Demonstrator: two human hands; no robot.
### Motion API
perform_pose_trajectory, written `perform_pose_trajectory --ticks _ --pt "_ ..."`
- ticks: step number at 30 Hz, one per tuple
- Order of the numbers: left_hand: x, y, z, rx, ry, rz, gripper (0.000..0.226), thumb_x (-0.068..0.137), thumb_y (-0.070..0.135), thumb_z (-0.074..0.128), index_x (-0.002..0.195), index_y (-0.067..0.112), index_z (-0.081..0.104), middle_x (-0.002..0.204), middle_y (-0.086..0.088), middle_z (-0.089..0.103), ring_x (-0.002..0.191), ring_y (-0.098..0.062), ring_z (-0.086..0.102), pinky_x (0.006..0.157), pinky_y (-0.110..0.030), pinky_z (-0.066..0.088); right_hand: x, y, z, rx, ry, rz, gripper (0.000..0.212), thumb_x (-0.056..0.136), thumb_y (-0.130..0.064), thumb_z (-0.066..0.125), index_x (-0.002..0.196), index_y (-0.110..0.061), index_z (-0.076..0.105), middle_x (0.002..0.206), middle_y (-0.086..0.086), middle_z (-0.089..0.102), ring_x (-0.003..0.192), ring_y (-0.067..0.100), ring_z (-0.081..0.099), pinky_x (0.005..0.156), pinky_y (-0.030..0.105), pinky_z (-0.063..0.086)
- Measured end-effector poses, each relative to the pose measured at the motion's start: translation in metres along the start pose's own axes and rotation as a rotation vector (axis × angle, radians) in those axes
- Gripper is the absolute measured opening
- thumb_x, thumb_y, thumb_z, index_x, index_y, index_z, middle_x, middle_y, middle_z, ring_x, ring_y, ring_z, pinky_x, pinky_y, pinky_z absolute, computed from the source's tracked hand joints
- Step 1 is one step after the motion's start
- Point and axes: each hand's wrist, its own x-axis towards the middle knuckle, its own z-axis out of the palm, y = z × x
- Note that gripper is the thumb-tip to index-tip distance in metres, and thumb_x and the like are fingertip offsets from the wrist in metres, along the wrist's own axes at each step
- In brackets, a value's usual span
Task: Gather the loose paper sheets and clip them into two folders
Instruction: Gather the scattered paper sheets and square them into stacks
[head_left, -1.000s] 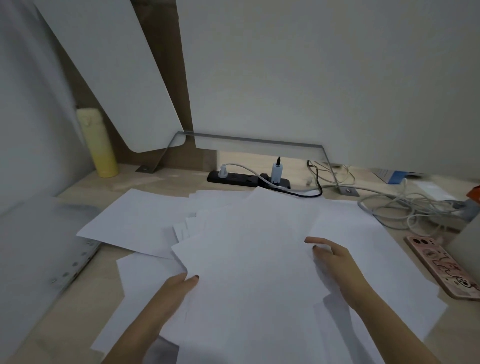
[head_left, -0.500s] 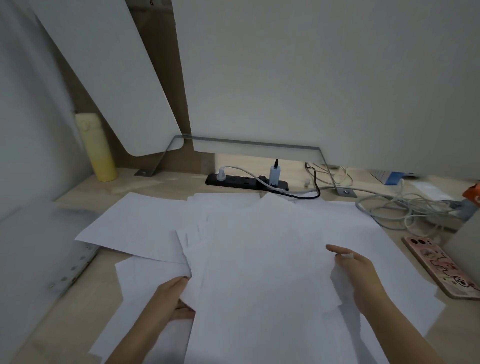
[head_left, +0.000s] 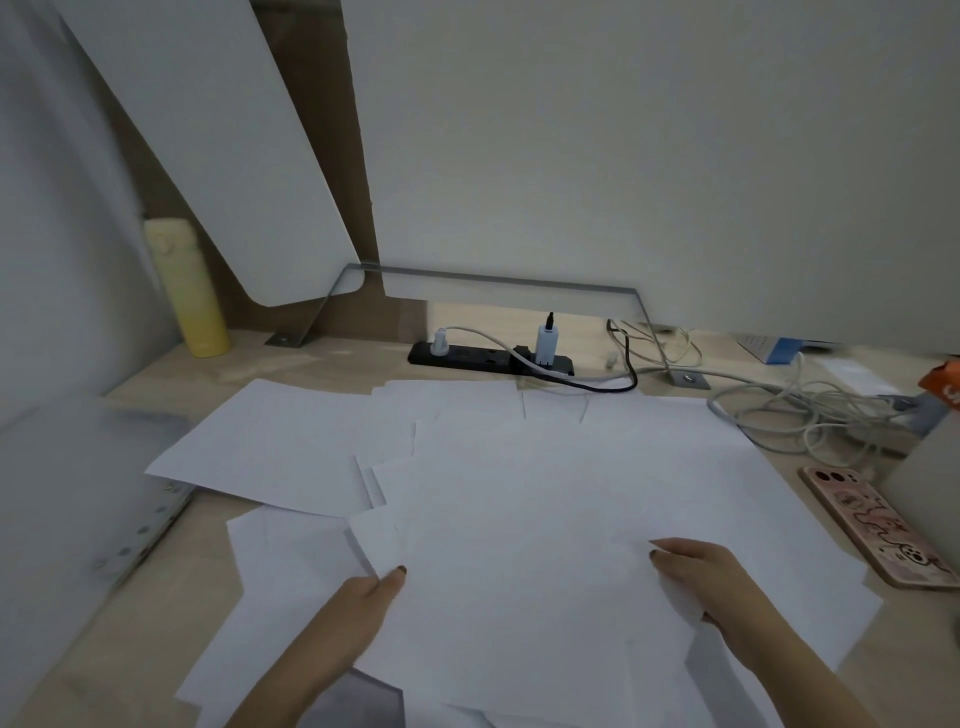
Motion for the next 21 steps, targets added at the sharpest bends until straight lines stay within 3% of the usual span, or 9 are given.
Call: perform_pose_trajectory --ticks 2,5,7,10,11,13,16,21 --pt "0.006 -0.006 0.0 0.045 0.017 0.009 0.037 0.098 0.042 0.035 0.079 0.015 0.052 0.084 -0.007 0.056 0.078 -0.017 0.054 0.069 -0.027 0.036 -0.002 -0.003 -0.001 0.015 0.098 -0.05 0.025 0.091 -0.005 0.049 0.075 -0.013 0.067 0.08 0.003 0.065 0.077 0.021 0.059 0.072 0.031 0.043" --pt "0.01 -0.011 -0.001 0.123 0.044 0.038 0.036 0.098 0.04 0.035 0.075 0.014 0.045 0.078 -0.005 0.051 0.071 -0.016 0.049 0.065 -0.027 0.031 -0.001 -0.001 -0.007 0.031 0.225 -0.116 0.022 0.091 -0.003 0.047 0.085 -0.013 0.065 0.086 0.002 0.062 0.088 0.023 0.055 0.082 0.032 0.039" --pt "0.007 -0.007 -0.003 0.233 0.194 0.124 0.037 0.097 0.037 0.04 0.069 0.013 0.045 0.071 -0.001 0.053 0.065 -0.016 0.049 0.061 -0.029 0.033 0.0 0.003 -0.011 0.023 0.23 -0.141 0.023 0.092 -0.004 0.047 0.085 -0.015 0.066 0.087 0.002 0.064 0.092 0.024 0.055 0.082 0.032 0.04" --pt "0.001 0.019 -0.009 0.302 0.567 0.343 0.012 0.09 0.034 0.054 0.093 0.022 0.053 0.091 0.006 0.056 0.087 -0.015 0.056 0.067 -0.029 0.041 0.001 0.006 -0.012 -0.004 0.217 -0.145 0.025 0.092 -0.005 0.047 0.082 -0.019 0.066 0.082 -0.009 0.062 0.09 0.022 0.054 0.081 0.031 0.039" --pt "0.007 0.03 -0.009 0.316 0.595 0.418 0.021 0.089 0.032 0.058 0.106 0.021 0.053 0.103 0.005 0.054 0.099 -0.017 0.054 0.074 -0.03 0.044 0.002 0.007 -0.012 -0.008 0.22 -0.145 0.026 0.092 -0.006 0.047 0.08 -0.02 0.065 0.081 -0.013 0.06 0.09 0.022 0.054 0.081 0.031 0.038" --pt "0.027 0.053 -0.01 0.434 0.494 0.499 0.041 0.088 0.033 0.059 0.125 0.018 0.048 0.126 0.002 0.046 0.119 -0.017 0.044 0.088 -0.031 0.042 0.004 0.01 -0.011 -0.011 0.218 -0.142 0.027 0.092 -0.007 0.048 0.079 -0.022 0.065 0.081 -0.014 0.06 0.09 0.022 0.054 0.081 0.031 0.039" --pt "0.064 0.081 -0.005 0.606 0.318 0.445 0.061 0.088 0.041 0.058 0.139 0.016 0.034 0.145 -0.001 0.032 0.134 -0.019 0.03 0.101 -0.032 0.035 0.006 0.015 -0.008 -0.005 0.195 -0.127 0.023 0.092 -0.008 0.048 0.083 -0.02 0.065 0.083 -0.008 0.061 0.093 0.023 0.054 0.082 0.031 0.039" --pt "0.102 0.098 0.005 0.813 0.192 0.156 0.09 0.078 0.059 0.06 0.143 0.009 0.022 0.146 -0.011 0.028 0.135 -0.027 0.028 0.102 -0.036 0.033 0.011 0.025 -0.006 -0.024 0.171 -0.081 0.025 0.091 -0.007 0.051 0.078 -0.021 0.068 0.093 0.004 0.068 0.094 0.025 0.06 0.085 0.034 0.043"
